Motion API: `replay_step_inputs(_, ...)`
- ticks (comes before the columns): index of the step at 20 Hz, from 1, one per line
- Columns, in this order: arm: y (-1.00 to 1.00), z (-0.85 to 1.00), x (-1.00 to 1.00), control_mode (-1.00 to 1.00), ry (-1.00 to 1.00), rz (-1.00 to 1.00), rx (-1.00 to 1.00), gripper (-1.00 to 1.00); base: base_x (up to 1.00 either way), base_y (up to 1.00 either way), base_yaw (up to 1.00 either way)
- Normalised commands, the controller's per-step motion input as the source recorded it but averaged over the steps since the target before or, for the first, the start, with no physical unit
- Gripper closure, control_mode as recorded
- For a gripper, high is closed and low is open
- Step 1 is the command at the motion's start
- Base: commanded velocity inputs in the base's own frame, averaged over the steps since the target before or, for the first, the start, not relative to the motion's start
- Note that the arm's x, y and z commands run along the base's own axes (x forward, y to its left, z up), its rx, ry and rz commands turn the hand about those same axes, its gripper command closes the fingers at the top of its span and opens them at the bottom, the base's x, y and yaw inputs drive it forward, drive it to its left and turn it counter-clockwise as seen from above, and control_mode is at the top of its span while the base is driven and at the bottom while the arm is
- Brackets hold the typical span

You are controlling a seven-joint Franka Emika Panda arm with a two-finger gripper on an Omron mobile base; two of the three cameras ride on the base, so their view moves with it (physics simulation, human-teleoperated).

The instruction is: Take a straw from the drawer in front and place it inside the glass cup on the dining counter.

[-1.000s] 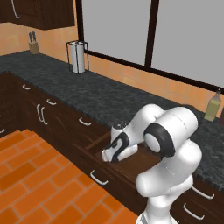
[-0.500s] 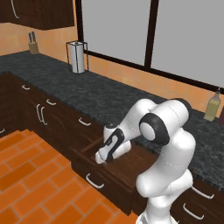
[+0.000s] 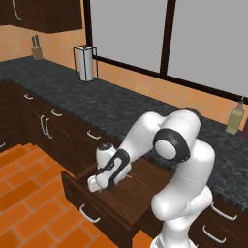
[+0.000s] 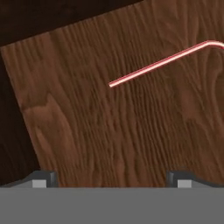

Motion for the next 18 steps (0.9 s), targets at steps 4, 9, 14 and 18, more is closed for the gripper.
replay_step_inputs(4, -0.60, 0.41, 0.01, -1.00, -0.03, -0.18, 0.00, -1.00, 0.00, 0.00, 0.00)
replay_step_inputs(9, -0.61, 0.14, 0.08, -1.00, -0.01, 0.00, -0.01, -1.00, 0.00, 0.00, 0.00)
replay_step_inputs(14, -0.25, -0.01, 0.14, -1.00, 0.00, 0.23, -0.08, -1.00, 0.00, 0.00, 0.00)
replay_step_inputs(18, -0.19, 0.00, 0.41, -1.00, -0.02, 0.30, -0.08, -1.00, 0.00, 0.00, 0.00)
